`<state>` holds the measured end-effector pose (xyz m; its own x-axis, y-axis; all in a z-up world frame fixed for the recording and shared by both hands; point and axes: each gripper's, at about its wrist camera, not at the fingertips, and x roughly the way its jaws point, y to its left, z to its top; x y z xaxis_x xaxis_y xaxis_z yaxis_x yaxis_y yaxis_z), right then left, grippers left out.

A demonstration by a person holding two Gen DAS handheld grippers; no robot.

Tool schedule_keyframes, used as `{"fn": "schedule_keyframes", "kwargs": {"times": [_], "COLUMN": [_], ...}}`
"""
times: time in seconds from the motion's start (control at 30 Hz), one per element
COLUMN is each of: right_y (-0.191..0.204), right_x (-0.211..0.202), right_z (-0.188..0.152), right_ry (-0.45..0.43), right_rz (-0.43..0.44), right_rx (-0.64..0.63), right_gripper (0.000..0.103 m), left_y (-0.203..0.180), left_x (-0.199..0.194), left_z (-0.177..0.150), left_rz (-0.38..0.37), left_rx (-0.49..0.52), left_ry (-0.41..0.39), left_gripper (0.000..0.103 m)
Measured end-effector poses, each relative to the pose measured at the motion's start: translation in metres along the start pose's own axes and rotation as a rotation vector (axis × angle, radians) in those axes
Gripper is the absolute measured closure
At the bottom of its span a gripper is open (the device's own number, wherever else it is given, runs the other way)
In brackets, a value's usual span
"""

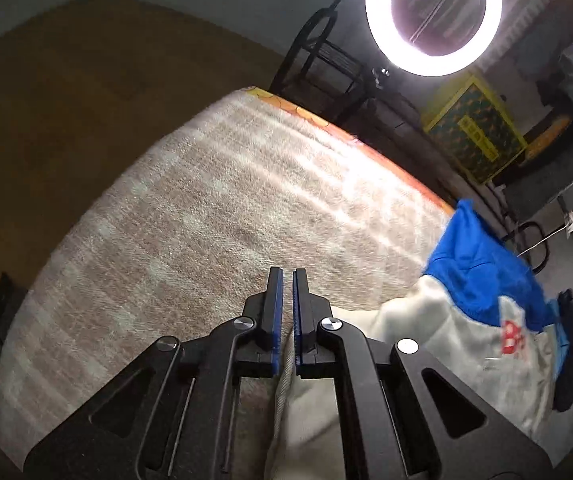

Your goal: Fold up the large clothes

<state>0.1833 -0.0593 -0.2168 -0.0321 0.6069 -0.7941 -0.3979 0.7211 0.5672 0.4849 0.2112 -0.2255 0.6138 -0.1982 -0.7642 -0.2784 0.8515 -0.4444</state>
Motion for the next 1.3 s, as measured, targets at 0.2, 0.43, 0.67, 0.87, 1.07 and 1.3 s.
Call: {"fn": "schedule_keyframes", "kwargs": {"times": [0.2,0.43,0.67,0.87,1.07,1.3], "right_y": [-0.015,-0.012,-0.001,0.020,0.012,0.025], "right_x": [-0.001,-0.008,0.000,0.016,0.011,-0.022], "right_z": [0.003,-0.011,-0.028,-0.025,-0.036,-0.041], "right_ry": [-0.004,0.024,0.079,0.057,0.065,-0.022], "right_rz": [0.079,0.140,0.204,0.203,0.112,-0.049], "right_rx": [0.036,0.042,0.024,0.038,0.061,-0.064], "right_gripper": [0.083,0.071,0.095,0.100,0.094,0.080], "left_y": [0.000,0.020,0.064,0.079,0.073,0.057], "left_x": [-0.076,-0.177,-0.235,-0.249,-0.245,-0.226], "left_z": [-0.011,-0.080,-0.192,-0.256,-0.305,-0.326], "left_rz": [-0.041,-0.095,-0.141,-0.158,-0.209,-0.040], "left_rx": [0.100,0.159,0.125,0.094,0.122,0.247], "left_ry": [-0.023,0.037,0.180,0.251,0.328,0.351], "left_gripper": [0.101,0.077,0.077,0.077,0.073,0.073]}}
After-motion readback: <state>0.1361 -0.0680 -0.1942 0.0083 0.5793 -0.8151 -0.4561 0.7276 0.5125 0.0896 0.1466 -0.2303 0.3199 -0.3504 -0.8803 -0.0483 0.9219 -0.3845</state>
